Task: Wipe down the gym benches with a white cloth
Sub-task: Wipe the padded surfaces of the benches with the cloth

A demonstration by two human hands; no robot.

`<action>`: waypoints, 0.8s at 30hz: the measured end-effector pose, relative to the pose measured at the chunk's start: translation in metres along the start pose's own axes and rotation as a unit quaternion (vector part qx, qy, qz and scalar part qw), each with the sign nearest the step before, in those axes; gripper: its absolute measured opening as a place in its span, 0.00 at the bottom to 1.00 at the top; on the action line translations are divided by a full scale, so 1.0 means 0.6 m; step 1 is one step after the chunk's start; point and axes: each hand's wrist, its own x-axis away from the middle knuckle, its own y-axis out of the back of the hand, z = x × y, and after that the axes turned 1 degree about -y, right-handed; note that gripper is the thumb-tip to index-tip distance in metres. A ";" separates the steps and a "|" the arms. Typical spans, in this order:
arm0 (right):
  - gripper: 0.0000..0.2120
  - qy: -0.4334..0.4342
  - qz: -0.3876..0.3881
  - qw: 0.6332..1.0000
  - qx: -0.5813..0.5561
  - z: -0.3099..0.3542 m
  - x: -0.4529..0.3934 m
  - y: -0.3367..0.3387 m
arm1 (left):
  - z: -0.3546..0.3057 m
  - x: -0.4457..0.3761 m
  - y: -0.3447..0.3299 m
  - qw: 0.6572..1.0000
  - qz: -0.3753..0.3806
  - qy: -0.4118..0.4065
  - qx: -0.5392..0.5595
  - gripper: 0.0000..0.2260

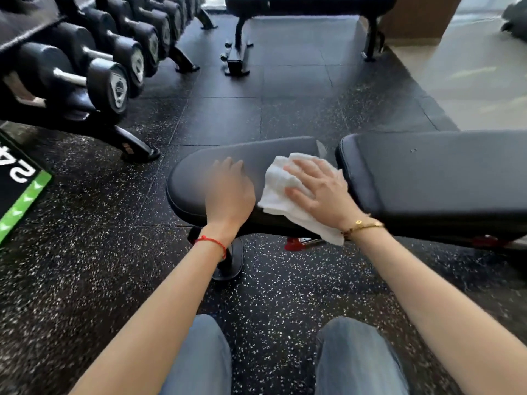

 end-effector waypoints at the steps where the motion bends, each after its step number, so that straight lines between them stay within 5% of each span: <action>1: 0.25 0.001 0.004 1.000 0.004 0.001 0.002 -0.004 | -0.006 0.001 -0.002 1.000 -0.003 0.010 -0.003 0.21; 9: 0.19 0.144 0.014 0.989 -0.011 -0.004 0.011 0.014 | -0.017 0.006 0.001 0.999 -0.023 0.025 -0.023 0.19; 12: 0.13 0.214 -0.050 0.975 0.038 -0.032 0.006 0.043 | -0.022 0.004 0.002 0.998 -0.029 0.030 -0.042 0.19; 19: 0.15 0.125 -0.025 0.985 0.116 -0.160 0.041 0.112 | -0.088 -0.001 -0.018 0.999 0.004 0.017 -0.028 0.22; 24: 0.26 0.045 0.003 0.992 0.119 -0.207 0.100 0.110 | -0.175 -0.015 -0.067 0.999 0.036 -0.031 -0.019 0.23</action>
